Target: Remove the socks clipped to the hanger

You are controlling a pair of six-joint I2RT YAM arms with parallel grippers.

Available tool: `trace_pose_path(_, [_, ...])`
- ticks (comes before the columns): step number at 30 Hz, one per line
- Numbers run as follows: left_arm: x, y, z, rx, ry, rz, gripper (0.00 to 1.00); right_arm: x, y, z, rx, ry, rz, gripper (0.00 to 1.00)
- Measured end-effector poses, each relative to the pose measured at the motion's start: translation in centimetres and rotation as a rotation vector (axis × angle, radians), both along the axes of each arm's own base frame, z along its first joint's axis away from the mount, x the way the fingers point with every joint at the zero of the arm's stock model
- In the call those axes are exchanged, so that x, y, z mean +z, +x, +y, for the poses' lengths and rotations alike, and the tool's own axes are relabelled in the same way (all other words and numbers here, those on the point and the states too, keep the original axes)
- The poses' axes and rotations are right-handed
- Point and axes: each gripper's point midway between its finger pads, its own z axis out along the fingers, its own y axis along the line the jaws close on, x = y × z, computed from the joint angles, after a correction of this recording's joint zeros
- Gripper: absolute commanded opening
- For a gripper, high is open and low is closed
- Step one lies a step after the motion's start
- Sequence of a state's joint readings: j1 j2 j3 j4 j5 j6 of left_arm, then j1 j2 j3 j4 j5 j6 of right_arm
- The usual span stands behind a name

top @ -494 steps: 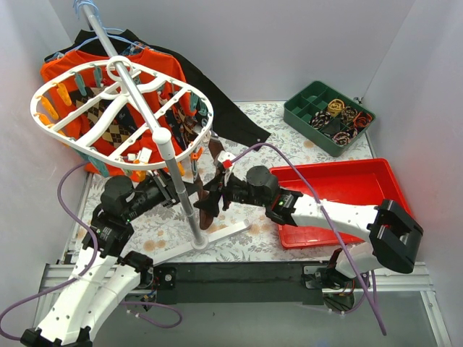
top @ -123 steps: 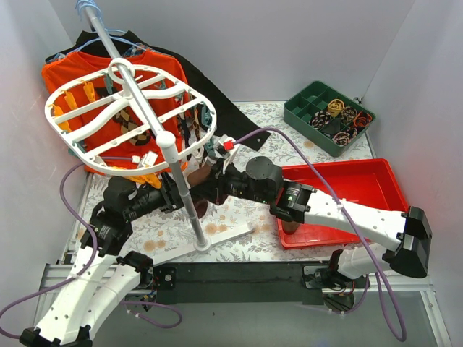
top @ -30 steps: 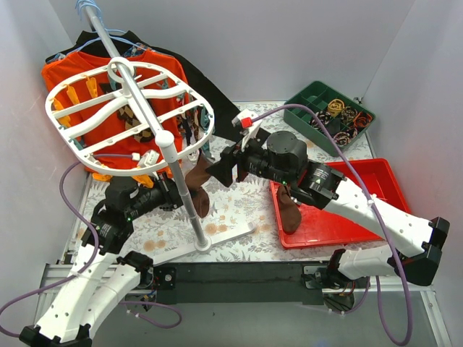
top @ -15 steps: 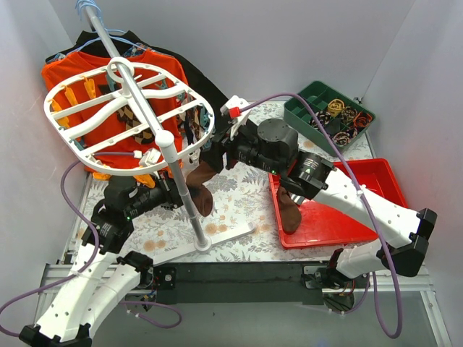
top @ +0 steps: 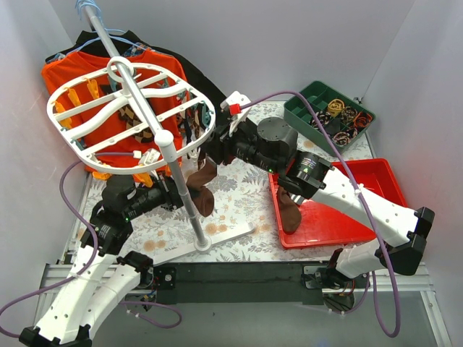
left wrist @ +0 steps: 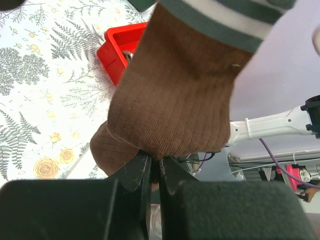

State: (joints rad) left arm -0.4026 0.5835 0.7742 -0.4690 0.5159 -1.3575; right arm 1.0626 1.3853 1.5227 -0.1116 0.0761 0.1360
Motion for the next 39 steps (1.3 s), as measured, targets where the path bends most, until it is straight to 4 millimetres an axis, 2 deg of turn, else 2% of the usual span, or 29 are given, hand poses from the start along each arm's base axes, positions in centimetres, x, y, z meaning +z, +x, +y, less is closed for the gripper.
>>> trace_pose_path(2, [0.0,0.0,0.0,-0.001,0.0,0.0,0.0,0.2,0.1,0.0,-0.005,0.005,-0.003,0.29])
trace_pose_path(8, [0.0,-0.1,0.0,-0.001,-0.001,-0.002,0.0,0.2,0.2,-0.1,-0.012,0.009,-0.004,0.03])
trace_pose_path(9, [0.0,-0.1,0.0,0.0,0.0,-0.001,0.0,0.2,0.2,-0.1,-0.012,0.009,-0.003,0.01])
trace_pose_path(15, [-0.2,0.0,0.1,0.007,0.005,0.008,0.0,0.0,0.4,-0.1,-0.022,0.008,-0.003,0.01])
trace_pose_path(22, [-1.6,0.6,1.1,0.089,0.04,0.07,0.0,-1.7,0.6,-0.1,-0.039,-0.016,0.018,0.01])
trace_pose_path(39, [-5.0,1.5,3.3,0.266,0.117,0.221,0.0,-1.5,0.8,-0.4,-0.055,-0.005,0.02,0.01])
